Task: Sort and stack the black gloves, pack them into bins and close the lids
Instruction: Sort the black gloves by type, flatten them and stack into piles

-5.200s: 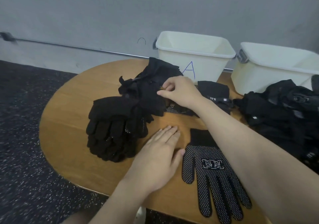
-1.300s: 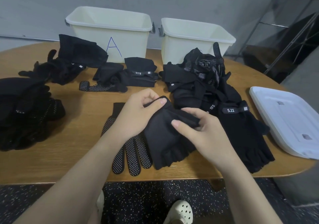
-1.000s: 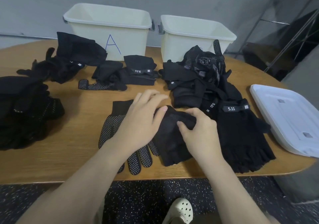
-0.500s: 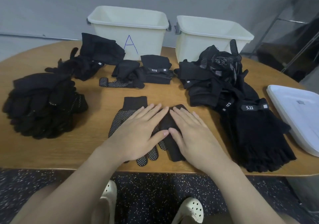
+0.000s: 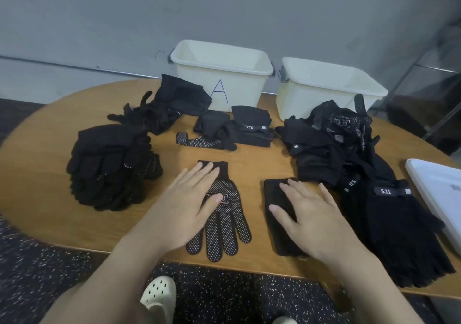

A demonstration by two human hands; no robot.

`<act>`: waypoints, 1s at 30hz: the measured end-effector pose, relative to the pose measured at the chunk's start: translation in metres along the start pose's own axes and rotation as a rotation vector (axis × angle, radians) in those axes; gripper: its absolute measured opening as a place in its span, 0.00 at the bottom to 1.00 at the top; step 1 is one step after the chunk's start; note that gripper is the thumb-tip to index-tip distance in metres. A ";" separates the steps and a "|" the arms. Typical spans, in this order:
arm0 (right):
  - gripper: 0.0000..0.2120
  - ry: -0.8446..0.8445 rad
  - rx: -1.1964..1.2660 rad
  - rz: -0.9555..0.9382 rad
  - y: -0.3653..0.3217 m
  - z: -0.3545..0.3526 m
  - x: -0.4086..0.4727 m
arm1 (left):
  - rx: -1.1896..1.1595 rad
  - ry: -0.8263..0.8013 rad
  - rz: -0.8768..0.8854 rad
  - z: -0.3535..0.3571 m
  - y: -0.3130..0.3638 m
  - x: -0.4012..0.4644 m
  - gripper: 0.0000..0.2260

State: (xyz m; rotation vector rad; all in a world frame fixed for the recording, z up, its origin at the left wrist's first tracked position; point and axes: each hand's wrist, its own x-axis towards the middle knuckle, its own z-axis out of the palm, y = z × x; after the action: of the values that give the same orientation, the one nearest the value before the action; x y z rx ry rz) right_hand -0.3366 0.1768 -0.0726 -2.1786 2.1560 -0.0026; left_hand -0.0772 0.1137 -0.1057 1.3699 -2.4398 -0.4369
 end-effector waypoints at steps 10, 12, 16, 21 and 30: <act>0.36 0.212 0.199 -0.184 -0.082 -0.016 0.159 | -0.073 0.008 -0.079 -0.009 -0.033 -0.005 0.27; 0.40 0.184 0.149 -0.188 -0.092 -0.013 0.182 | -0.100 0.013 -0.081 -0.009 -0.035 -0.005 0.27; 0.30 0.199 0.105 -0.168 -0.097 -0.009 0.203 | -0.119 -0.004 -0.094 -0.010 -0.036 -0.003 0.27; 0.12 0.244 0.362 -0.051 -0.096 -0.017 0.211 | -0.140 -0.028 -0.103 -0.012 -0.036 0.005 0.26; 0.22 0.257 1.142 -0.035 -0.062 -0.081 0.159 | -0.436 0.310 -0.139 -0.024 -0.020 0.011 0.21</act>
State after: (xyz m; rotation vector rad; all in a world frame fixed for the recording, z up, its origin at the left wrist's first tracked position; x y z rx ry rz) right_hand -0.2773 0.0145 0.0035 -1.5248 1.5126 -1.2197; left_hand -0.0580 0.0915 -0.0908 1.3033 -1.8716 -0.6846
